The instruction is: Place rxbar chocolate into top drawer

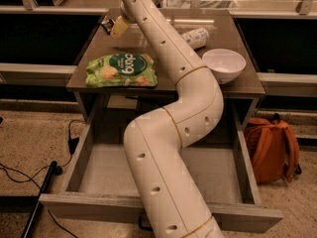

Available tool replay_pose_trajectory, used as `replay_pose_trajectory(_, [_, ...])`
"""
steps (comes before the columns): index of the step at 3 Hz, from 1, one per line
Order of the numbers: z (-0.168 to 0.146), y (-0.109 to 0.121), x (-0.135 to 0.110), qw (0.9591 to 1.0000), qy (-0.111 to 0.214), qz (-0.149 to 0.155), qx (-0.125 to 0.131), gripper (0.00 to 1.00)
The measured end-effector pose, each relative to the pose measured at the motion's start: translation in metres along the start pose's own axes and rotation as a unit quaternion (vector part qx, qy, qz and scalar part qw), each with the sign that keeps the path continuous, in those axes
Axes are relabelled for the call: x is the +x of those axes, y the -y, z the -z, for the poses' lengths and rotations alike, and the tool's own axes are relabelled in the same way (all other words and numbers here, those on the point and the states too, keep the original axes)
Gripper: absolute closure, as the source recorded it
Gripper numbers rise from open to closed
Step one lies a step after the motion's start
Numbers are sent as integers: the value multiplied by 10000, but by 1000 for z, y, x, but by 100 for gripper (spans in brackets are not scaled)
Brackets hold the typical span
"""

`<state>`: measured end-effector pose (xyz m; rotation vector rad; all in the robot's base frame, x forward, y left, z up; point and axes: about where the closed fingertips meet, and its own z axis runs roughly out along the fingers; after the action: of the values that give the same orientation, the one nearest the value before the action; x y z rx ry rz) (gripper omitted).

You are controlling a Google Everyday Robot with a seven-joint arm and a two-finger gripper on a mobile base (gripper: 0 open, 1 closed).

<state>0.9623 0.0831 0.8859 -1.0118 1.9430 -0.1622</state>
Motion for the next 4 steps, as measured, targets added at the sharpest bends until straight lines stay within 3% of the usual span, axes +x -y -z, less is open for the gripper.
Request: replay_pose_trajectory(4, [1, -7, -9, 9975, 332, -558, -287, 0])
